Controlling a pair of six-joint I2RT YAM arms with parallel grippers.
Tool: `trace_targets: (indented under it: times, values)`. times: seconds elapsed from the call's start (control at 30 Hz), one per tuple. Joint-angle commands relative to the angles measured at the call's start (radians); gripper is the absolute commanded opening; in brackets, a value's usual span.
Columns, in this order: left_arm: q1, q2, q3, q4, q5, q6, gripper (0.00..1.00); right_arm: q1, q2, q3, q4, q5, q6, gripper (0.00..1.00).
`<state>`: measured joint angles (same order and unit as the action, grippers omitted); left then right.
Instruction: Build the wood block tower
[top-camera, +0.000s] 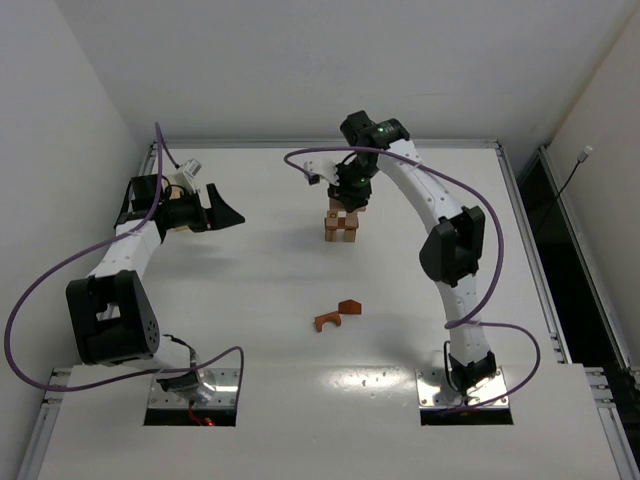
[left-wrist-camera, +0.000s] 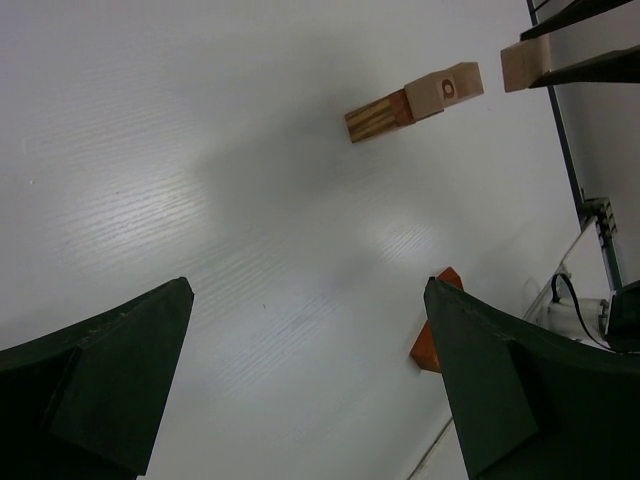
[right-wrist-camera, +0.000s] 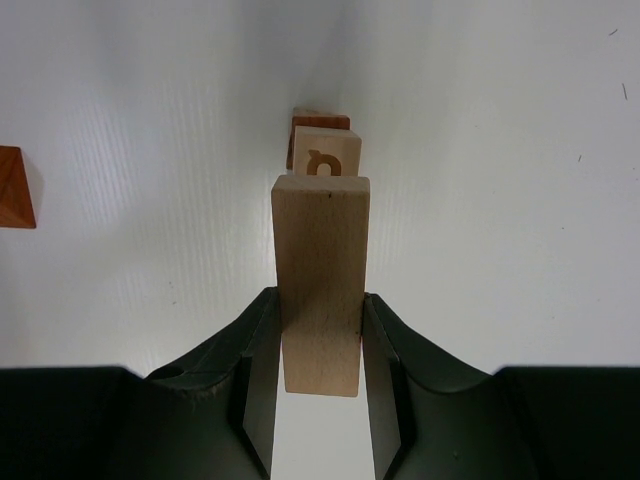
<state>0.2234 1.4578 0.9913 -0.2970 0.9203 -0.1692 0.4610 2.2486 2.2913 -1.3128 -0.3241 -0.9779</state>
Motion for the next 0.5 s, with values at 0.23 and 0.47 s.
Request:
trace_targets:
  times: [0.23,0.47]
  values:
    - [0.004,0.009,0.0,0.047,0.034,0.005,1.0,0.016,0.052,0.053,0.026,0.031,-0.007,0.0]
    - [0.004,0.009,0.0,0.047,0.034,0.005,1.0,0.034,0.071,0.053,0.035,0.04,0.002,0.0]
